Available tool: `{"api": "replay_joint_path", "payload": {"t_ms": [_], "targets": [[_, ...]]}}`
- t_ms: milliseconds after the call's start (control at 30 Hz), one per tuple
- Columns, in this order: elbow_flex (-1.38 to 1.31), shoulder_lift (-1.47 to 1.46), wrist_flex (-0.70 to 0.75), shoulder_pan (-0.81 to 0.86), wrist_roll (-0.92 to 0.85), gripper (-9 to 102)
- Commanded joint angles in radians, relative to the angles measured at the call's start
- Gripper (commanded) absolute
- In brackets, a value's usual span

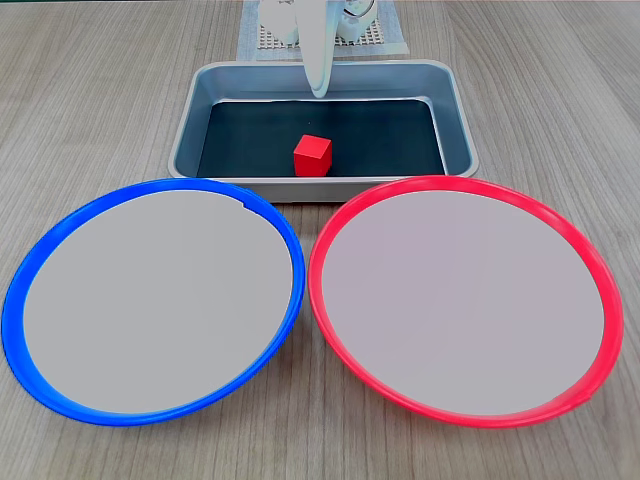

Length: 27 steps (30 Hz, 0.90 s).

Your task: Move a red block from tray to red dish

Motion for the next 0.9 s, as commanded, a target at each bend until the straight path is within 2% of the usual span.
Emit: {"api": "replay_joint_path", "payload": {"t_ms": [0, 867], "targets": [[0.000, 0.023, 0.002, 0.009, 0.003, 0], [0.000, 0.023, 0.006, 0.031, 0.023, 0]]}}
